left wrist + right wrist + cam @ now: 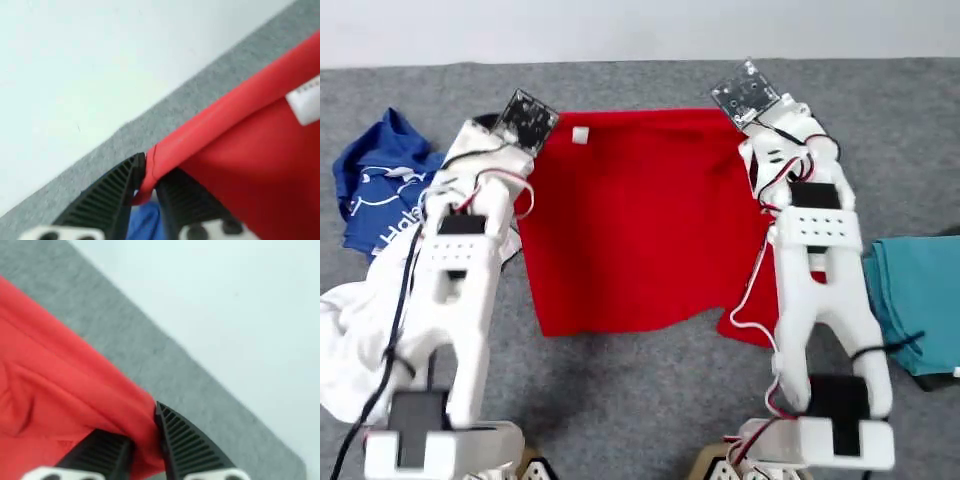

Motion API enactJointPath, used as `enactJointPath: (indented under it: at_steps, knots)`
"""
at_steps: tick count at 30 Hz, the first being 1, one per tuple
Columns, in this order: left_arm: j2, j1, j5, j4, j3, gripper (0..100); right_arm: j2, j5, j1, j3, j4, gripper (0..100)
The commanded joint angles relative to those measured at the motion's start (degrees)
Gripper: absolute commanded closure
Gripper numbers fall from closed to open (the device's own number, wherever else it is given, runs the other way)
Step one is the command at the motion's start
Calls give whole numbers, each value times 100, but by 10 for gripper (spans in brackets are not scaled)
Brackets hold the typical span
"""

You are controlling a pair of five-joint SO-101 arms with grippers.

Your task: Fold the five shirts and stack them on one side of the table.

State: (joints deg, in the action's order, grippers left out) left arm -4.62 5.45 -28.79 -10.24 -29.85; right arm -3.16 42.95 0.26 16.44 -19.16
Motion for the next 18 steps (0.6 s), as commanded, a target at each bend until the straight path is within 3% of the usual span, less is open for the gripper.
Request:
enactJointPath:
  at_steps: [1,8,15,18]
  knots:
    - [642,105,114,396,1068,998,215,88,57,-79,1068,989]
    - [1785,79,114,396,2765,998,778,308,40,-299,2396,989]
    - [2198,-211,88,369,3099,998,1534,431,66,-1020,2396,989]
    - [2180,-316,88,-202,3116,998,1675,624,57,-1020,2193,989]
